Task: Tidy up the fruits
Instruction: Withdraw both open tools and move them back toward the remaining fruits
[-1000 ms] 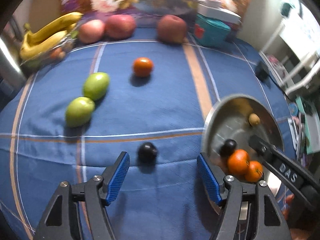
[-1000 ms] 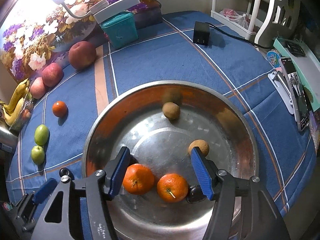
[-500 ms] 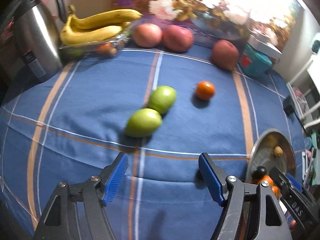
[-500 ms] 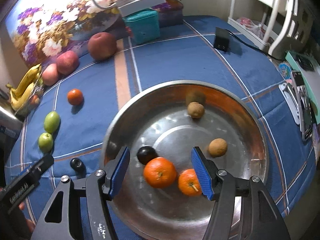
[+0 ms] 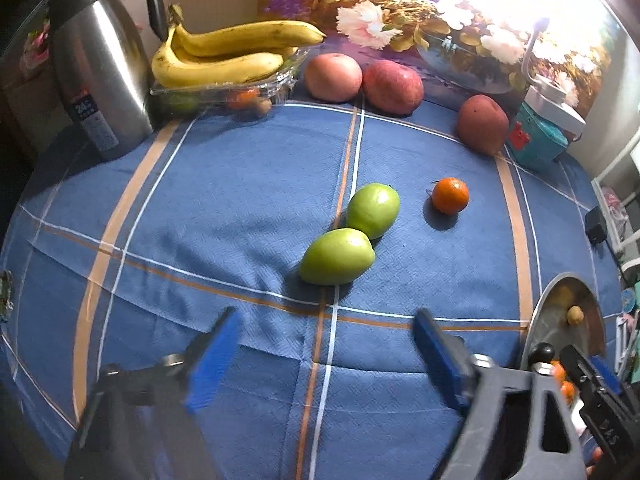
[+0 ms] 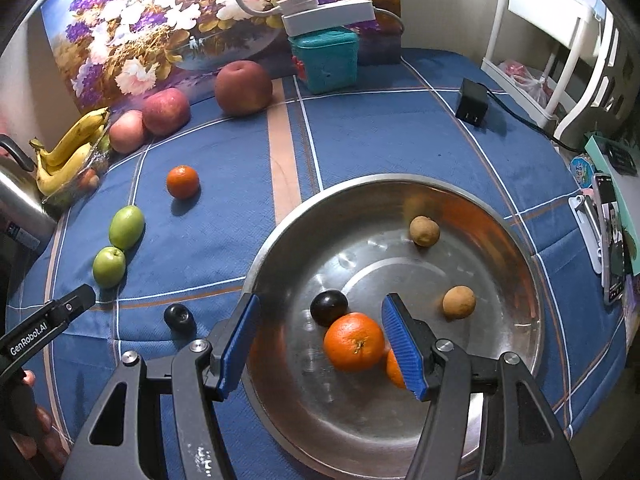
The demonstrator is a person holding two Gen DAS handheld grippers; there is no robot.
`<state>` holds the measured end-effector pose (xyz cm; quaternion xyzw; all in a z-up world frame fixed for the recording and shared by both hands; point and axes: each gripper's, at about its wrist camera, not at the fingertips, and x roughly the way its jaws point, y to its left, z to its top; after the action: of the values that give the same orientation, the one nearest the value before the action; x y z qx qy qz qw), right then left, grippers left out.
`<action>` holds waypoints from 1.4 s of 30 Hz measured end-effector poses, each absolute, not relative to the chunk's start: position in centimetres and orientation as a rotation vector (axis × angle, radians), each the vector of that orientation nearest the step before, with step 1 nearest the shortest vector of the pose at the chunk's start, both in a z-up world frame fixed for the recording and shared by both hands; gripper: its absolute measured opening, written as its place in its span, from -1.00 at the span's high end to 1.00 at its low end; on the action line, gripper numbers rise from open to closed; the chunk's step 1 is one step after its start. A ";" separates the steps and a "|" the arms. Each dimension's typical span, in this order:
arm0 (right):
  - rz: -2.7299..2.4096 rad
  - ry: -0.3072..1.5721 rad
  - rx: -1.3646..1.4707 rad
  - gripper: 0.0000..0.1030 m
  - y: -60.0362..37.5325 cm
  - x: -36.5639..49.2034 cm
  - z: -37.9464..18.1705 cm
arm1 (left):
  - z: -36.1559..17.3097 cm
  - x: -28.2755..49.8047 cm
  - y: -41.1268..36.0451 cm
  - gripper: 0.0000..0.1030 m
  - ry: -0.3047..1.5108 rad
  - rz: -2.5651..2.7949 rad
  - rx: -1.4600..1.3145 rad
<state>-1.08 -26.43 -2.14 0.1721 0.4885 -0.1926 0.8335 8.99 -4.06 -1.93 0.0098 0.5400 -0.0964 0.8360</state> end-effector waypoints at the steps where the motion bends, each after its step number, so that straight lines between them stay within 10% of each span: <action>1: -0.410 1.027 0.366 -0.41 -26.5 -1.1 -2.1 | -1.9 9.0 -4.1 -1.00 1.138 -0.201 0.026; 12: -0.404 0.984 0.357 -0.89 -26.5 -1.3 -1.9 | -1.9 9.1 -4.1 -1.00 1.123 -0.182 0.048; 42: -0.317 0.936 0.345 -0.90 -23.3 0.1 -1.4 | -1.7 10.3 -3.0 -1.00 1.122 -0.223 0.115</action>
<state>0.06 -23.35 -1.38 0.1647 0.4469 -0.1513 0.8662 10.30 -3.00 -1.74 0.0546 0.5306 -0.1054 0.8393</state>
